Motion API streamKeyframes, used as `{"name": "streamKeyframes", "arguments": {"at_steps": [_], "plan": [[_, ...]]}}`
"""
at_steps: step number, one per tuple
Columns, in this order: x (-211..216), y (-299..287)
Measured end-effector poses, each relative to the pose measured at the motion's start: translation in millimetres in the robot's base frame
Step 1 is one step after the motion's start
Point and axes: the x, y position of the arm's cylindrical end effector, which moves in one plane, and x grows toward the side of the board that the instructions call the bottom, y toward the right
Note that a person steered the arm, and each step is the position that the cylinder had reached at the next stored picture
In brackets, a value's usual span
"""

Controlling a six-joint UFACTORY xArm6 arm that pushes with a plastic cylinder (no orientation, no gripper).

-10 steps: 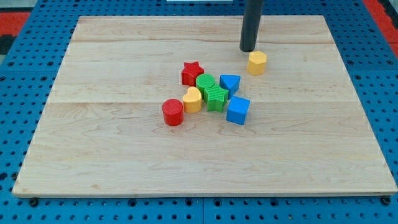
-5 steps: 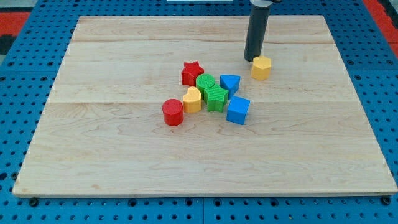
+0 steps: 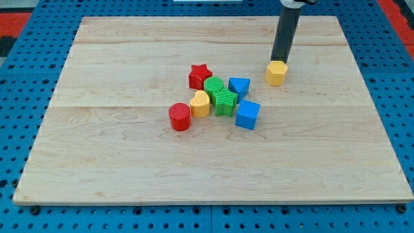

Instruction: Slide the yellow pentagon towards blue triangle

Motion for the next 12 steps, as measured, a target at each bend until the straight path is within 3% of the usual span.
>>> {"name": "streamKeyframes", "arguments": {"at_steps": [2,6,9,12], "plan": [[0,16],[14,-28],[14,11],[52,11]]}}
